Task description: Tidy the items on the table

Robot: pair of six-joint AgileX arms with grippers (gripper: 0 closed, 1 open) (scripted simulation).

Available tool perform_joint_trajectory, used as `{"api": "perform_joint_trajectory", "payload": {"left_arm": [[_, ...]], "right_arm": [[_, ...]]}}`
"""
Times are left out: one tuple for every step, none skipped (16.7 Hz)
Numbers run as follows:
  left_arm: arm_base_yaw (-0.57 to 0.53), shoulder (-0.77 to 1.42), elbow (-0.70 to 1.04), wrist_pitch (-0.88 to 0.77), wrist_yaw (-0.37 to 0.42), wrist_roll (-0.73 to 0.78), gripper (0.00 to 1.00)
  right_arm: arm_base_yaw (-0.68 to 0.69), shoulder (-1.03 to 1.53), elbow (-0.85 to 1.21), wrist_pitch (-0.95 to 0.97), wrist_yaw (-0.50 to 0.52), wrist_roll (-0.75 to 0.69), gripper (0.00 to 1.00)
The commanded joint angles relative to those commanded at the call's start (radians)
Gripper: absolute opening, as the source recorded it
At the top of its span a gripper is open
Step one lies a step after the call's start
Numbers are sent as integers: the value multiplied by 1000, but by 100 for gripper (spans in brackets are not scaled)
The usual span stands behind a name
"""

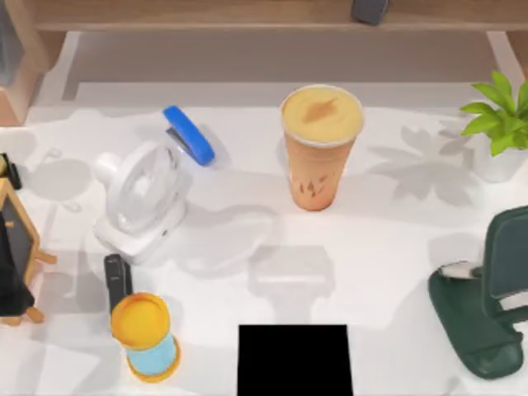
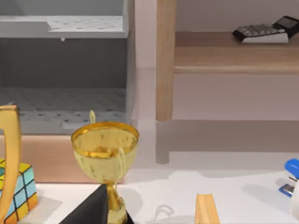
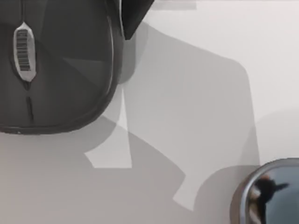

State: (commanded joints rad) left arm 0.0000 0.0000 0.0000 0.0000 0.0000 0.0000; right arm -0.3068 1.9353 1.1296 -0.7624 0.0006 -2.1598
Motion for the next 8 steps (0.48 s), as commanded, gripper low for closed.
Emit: {"api": "perform_joint_trajectory", "payload": {"left_arm": [[0, 0, 0, 0, 0, 0, 100], [0, 0, 0, 0, 0, 0, 100], [0, 0, 0, 0, 0, 0, 100], [0, 0, 0, 0, 0, 0, 100], [0, 0, 0, 0, 0, 0, 100], [0, 0, 0, 0, 0, 0, 100], [0, 0, 0, 0, 0, 0, 100], [0, 0, 0, 0, 0, 0, 100]], "right_arm": [[0, 0, 0, 0, 0, 0, 0], [0, 0, 0, 0, 0, 0, 0], [0, 0, 0, 0, 0, 0, 0], [0, 0, 0, 0, 0, 0, 0], [0, 0, 0, 0, 0, 0, 0], [0, 0, 0, 0, 0, 0, 0], [0, -9, -1, -7, 6, 5, 0], [-1, -10, 2, -10, 6, 5, 0]]}}
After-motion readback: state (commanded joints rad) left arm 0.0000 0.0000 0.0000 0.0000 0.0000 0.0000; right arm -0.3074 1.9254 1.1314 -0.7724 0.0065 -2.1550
